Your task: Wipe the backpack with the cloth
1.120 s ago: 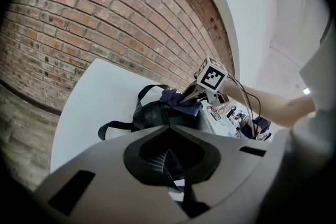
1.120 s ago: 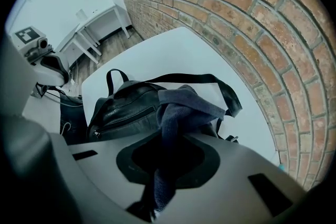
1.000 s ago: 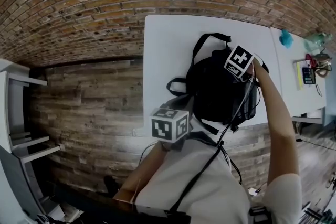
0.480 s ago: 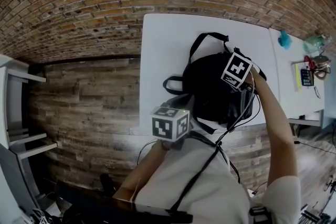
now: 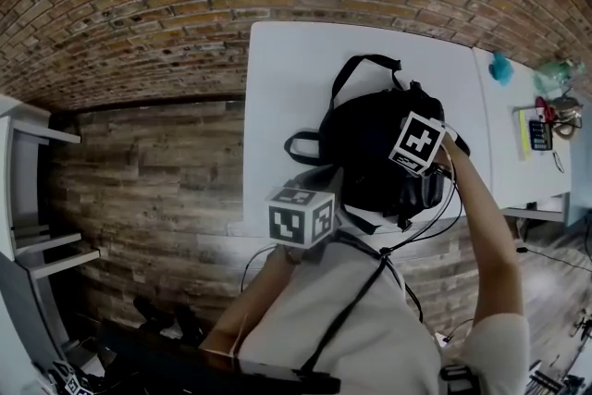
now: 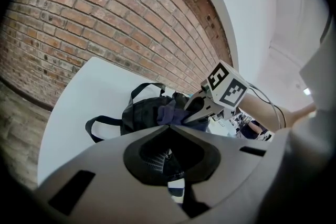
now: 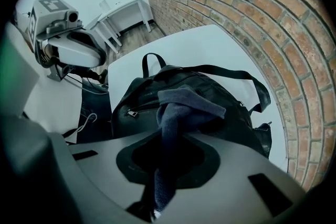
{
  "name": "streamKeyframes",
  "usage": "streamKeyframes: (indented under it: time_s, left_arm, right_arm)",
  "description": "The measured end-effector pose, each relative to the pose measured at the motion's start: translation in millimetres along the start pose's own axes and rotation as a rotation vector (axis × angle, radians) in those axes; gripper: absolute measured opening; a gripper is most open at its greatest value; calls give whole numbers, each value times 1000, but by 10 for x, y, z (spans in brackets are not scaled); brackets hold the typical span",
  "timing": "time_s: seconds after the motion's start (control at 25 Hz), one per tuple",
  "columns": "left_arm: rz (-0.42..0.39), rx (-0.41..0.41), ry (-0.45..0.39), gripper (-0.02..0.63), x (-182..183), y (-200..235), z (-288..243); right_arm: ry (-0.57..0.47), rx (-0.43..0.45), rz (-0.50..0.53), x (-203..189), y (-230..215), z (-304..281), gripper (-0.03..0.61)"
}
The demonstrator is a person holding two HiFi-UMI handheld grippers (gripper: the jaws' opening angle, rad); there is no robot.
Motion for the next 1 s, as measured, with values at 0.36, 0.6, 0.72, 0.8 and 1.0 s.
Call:
streamKeyframes:
  time_s: [0.36, 0.6, 0.72, 0.8, 1.0]
  left_arm:
    - [-1, -2, 9, 5, -43, -42, -41]
    - [-7, -5, 14, 5, -32, -38, -39]
    - [-8, -4, 12, 5, -22, -41, -43]
    - [-9, -2, 11, 5, -18, -33, -38]
    - [-6, 2, 14, 5, -17, -14, -44]
  right_arm:
    - [15, 15, 47, -112, 278, -8, 47]
    - [11, 23, 73, -123, 470, -26, 47]
    - [24, 63, 64, -180, 610, -42, 48]
    - [32, 67, 70, -202, 664, -50, 47]
    - [25, 61, 105, -193, 751, -59, 46]
Point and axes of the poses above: the fingertips, and each gripper's own axes: z backward along the fingers, y to its left, x out of its top, the point moved 5 cm from there along z, backward along the fingers, and after that the axes turned 2 degrees about -y, right-handed, at the moved point
